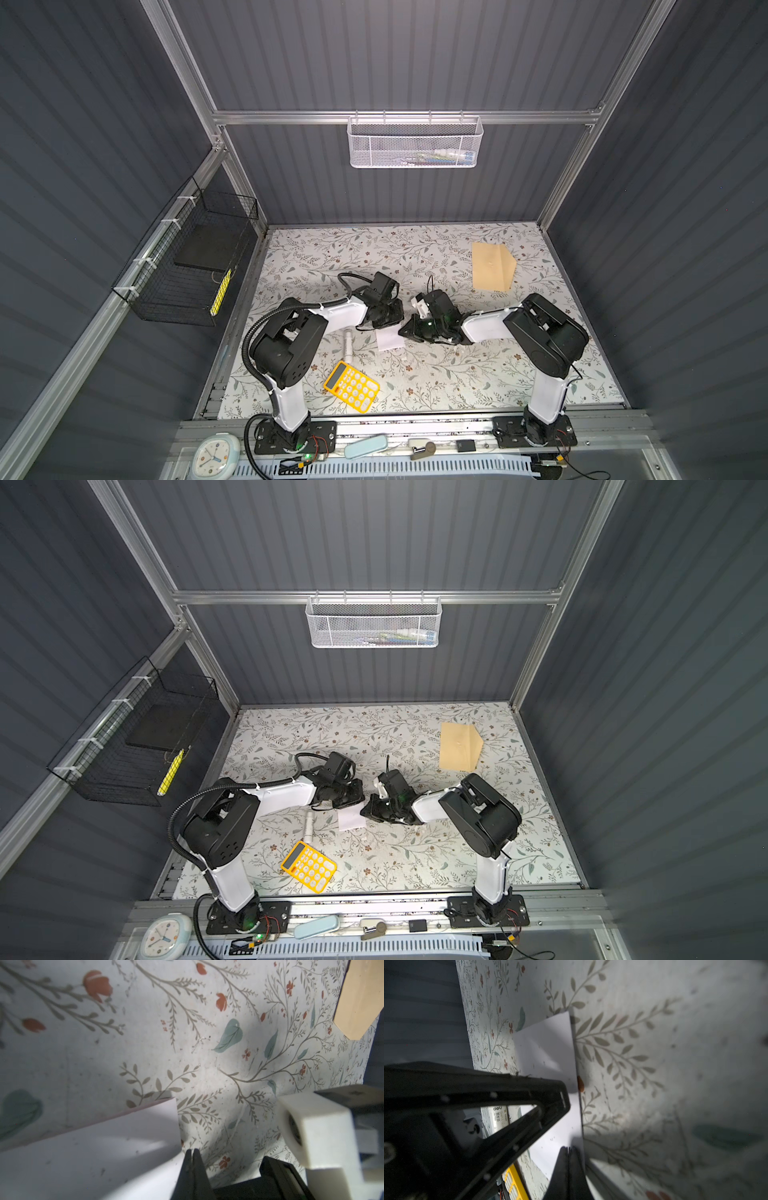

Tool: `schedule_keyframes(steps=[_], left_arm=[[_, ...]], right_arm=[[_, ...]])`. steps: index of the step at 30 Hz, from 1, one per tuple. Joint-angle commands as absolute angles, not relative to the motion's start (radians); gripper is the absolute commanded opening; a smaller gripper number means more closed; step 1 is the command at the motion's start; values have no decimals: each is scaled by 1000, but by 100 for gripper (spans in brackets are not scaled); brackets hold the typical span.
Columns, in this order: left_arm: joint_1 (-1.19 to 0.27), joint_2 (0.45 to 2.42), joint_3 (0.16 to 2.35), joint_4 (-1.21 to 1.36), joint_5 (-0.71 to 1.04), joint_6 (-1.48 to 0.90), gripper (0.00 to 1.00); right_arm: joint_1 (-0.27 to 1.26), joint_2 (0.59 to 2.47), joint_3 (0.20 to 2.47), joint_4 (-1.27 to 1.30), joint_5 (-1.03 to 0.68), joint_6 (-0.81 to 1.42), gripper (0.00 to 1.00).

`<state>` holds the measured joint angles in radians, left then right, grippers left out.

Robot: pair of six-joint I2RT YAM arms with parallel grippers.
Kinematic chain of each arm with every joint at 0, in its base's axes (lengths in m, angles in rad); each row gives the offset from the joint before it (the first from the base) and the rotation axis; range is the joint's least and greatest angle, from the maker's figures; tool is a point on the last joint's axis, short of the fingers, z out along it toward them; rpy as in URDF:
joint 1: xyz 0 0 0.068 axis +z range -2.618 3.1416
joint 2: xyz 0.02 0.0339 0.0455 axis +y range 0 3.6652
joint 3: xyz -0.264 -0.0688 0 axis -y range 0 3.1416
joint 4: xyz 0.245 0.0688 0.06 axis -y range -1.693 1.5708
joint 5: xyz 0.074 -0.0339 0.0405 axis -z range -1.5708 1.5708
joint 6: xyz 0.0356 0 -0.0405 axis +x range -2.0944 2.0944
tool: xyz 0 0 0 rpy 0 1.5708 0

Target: Place the letter into the envelope and seal it

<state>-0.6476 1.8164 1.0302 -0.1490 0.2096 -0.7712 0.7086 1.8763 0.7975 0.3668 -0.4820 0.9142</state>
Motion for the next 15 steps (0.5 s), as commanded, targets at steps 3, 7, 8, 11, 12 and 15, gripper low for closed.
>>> schedule_keyframes(steps=[3, 7, 8, 11, 12, 15], left_arm=[[-652, 1825, 1029, -198, 202, -770, 0], [-656, 1831, 1031, -204, 207, -770, 0], [-657, 1833, 1031, -204, 210, -770, 0], [-658, 1843, 1026, -200, 215, -770, 0], [-658, 1846, 1025, -202, 215, -769, 0], [-659, 1856, 1022, -189, 231, -771, 0]], right_arm=[[716, 1898, 771, 293, -451, 901, 3], [718, 1900, 771, 293, -451, 900, 3], [716, 1902, 772, 294, -451, 902, 3], [716, 1904, 773, 295, -453, 902, 3], [717, 1905, 773, 296, -453, 904, 3], [716, 1904, 773, 298, -454, 902, 3]])
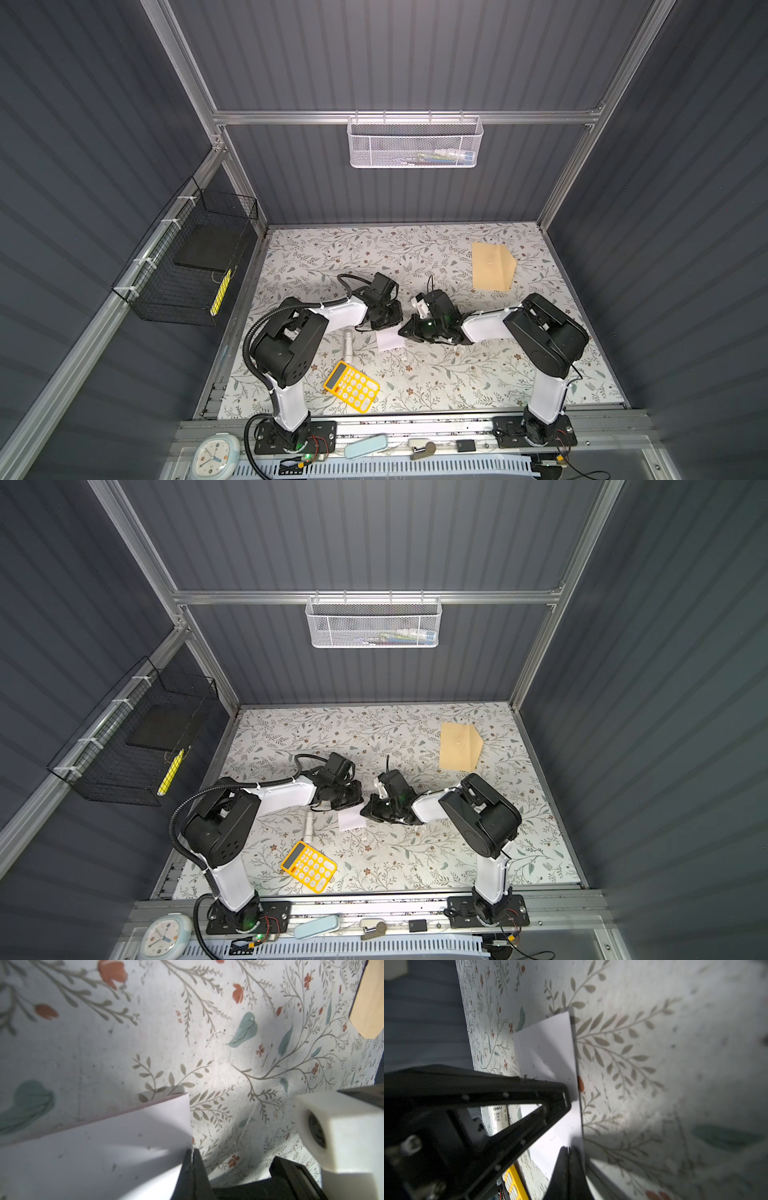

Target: Place the letter into the envelope and seal it

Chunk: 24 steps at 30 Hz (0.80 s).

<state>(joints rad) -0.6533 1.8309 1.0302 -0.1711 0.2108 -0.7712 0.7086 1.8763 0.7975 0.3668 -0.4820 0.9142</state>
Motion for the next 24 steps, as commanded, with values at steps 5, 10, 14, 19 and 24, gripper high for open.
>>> schedule_keyframes(steps=[5, 10, 14, 19, 24], left_arm=[[-658, 1870, 1026, -185, 232, -767, 0], [-657, 1879, 1048, -210, 183, -751, 0], [-652, 1904, 1070, -222, 143, -736, 0], [-642, 1943, 1104, -215, 88, -726, 0], [-618, 1962, 1132, -219, 36, -712, 0]], right_arm=[[719, 1903, 771, 297, -453, 904, 2], [718, 1902, 767, 299, -453, 905, 2], [718, 1898, 764, 301, -453, 906, 2], [719, 1900, 760, 307, -453, 909, 2], [719, 1899, 759, 307, -451, 910, 2]])
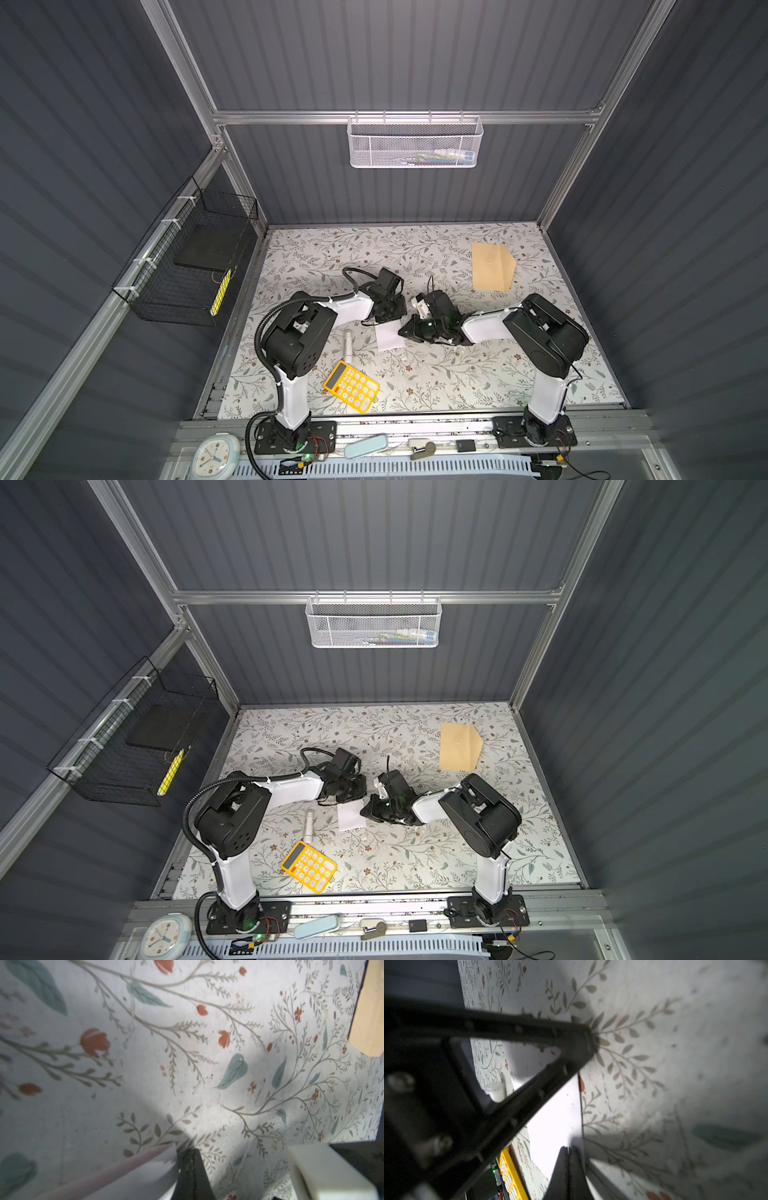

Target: Place the letter into the envelope and seal it

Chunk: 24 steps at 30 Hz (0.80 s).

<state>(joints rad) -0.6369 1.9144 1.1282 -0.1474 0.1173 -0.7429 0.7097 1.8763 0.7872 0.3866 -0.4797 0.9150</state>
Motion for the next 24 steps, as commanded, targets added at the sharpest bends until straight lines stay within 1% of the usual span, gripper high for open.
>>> schedule_keyframes(steps=[1, 5, 9, 17, 24], left_arm=[[-614, 1965, 1139, -220, 30, -708, 0], [-603, 1962, 1161, -204, 32, -701, 0], [-603, 1939, 1168, -164, 103, -695, 0], [-614, 1798, 1105, -141, 206, -727, 0], [-645, 1761, 1070, -199, 213, -739, 0]], right_arm=[[719, 1899, 758, 308, -451, 910, 2], [721, 1904, 759, 313, -453, 915, 2], [722, 1903, 759, 311, -451, 917, 2], [722, 1905, 764, 310, -450, 918, 2], [723, 1897, 761, 302, -445, 918, 2]])
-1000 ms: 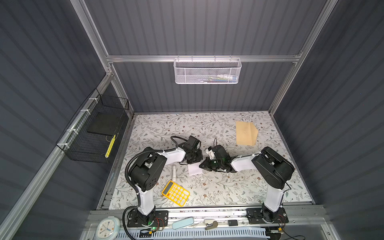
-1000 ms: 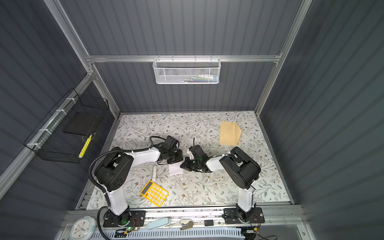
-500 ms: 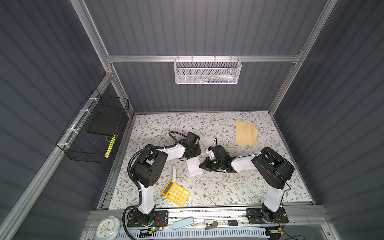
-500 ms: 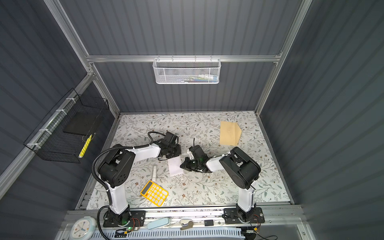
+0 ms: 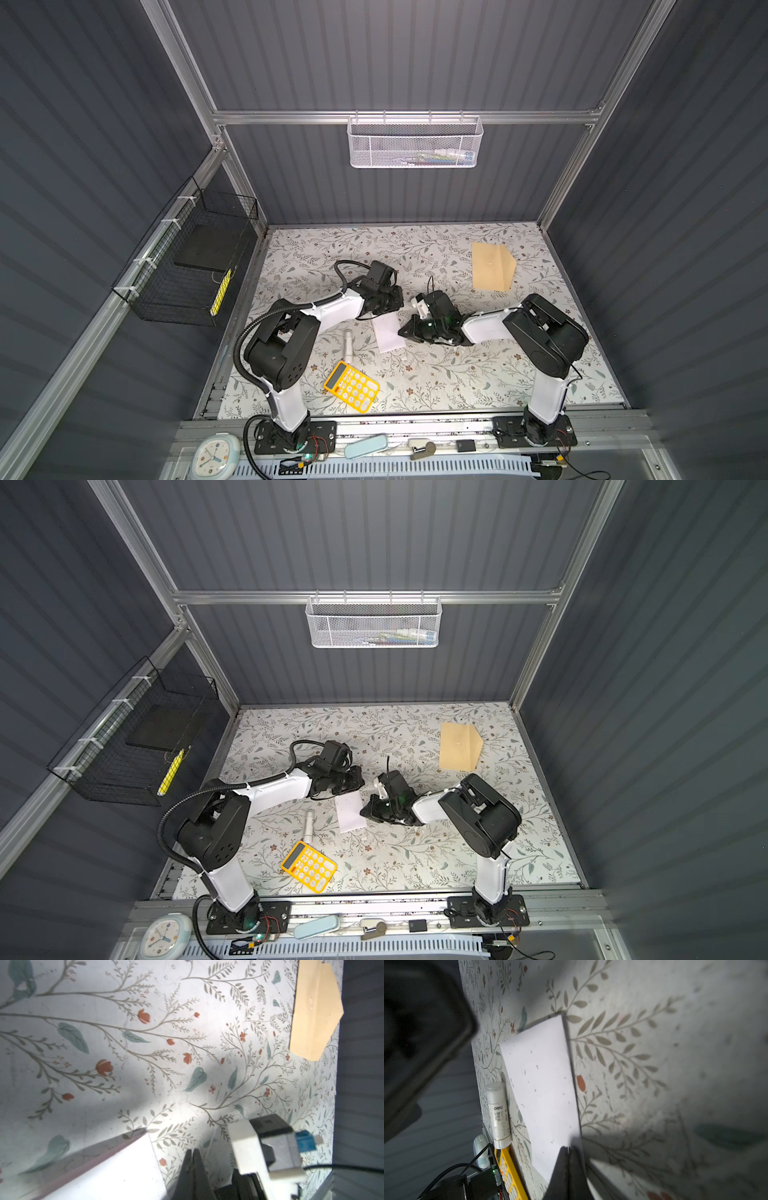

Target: Place the letter into the envelope and seal it

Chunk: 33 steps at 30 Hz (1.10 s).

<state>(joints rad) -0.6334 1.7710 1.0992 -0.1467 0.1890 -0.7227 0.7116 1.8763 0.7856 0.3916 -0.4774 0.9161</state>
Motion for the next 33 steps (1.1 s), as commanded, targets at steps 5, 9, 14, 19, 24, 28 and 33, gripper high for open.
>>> schedule_keyframes(steps=[5, 9, 14, 19, 24, 28, 33], left_arm=[[-664, 1774, 1057, -258, 175, -745, 0], [-669, 1770, 1042, -270, 154, -756, 0], [-670, 1792, 1045, -272, 141, -752, 0], [-670, 1814, 1062, -312, 74, -732, 0], [-668, 1846, 1074, -291, 61, -725, 0], [-656, 1859, 1079, -260, 45, -734, 0], [-646, 1882, 1121, -260, 20, -730, 0]], right_arm=[[724, 1895, 762, 300, -446, 917, 2], [724, 1893, 762, 297, -446, 917, 2], [724, 1893, 762, 298, -445, 917, 2], [724, 1891, 759, 295, -443, 917, 2], [726, 1893, 759, 297, -443, 917, 2], [728, 1893, 758, 299, -443, 917, 2], [727, 1896, 759, 305, -446, 918, 2]])
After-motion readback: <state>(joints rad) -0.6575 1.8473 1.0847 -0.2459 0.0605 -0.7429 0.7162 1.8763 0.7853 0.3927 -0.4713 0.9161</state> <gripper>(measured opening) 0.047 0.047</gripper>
